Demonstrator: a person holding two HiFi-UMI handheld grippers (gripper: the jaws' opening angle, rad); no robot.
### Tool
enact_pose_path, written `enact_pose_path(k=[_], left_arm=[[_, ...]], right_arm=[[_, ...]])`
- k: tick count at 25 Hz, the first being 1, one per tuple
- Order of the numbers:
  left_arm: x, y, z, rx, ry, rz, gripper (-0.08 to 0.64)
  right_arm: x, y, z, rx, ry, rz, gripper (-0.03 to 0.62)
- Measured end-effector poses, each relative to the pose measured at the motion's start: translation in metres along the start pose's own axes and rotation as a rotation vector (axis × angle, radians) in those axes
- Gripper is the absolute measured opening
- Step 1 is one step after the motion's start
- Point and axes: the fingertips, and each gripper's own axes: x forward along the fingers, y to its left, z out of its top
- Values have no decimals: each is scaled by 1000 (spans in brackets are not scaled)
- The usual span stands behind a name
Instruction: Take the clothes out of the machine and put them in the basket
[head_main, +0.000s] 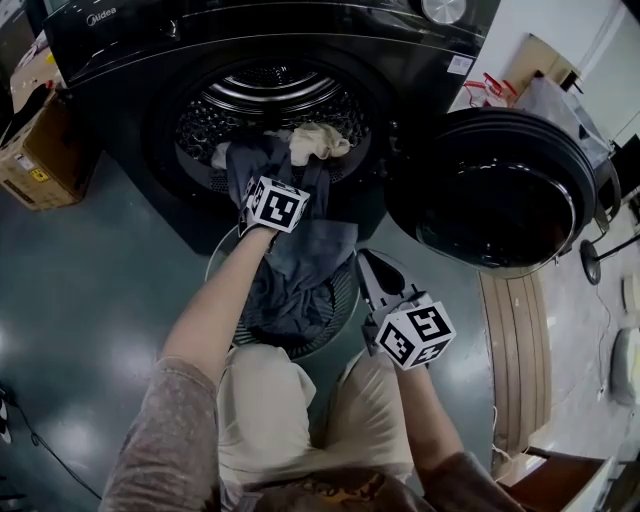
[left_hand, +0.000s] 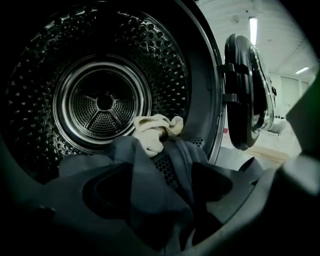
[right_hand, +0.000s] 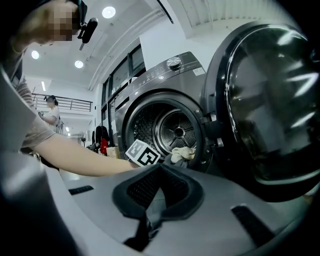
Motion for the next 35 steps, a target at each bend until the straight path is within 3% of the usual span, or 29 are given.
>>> enact_pose_path(k=[2,5,7,10,12,16,22,29,35], left_arm=[[1,1,0,16,0,4,399],[-1,-1,0,40,8,-1,271],[-2,-1,-1,42,6,6,229],[-4,3,-1,9,6,17,152],[-5,-1,-3,-32,5,-10,50],[-10,-14,-5,-42,-4,-73,35],[-61,-52,-4,-78,-17,-245,32],[-149,-105,-22,-24,10,-455,32],[-201,-124,-35,5,27,-498,35]], right_arm=[[1,-2,0,-3,2,-5,-3],[2,-2,1,-6,2,-9,-3],[2,-1,0,-9,4,-9,-3],[2,2,-1,-9,5,-11,-3],[1,2,0,-8,4,-10,-3],[-1,1,4,-10,-4,-12,-3],[-7,0,12,-13,-21,-10,-3],[-4,5,21,-4,-42,26,-3],[6,13,21,4,-45,60,-3]])
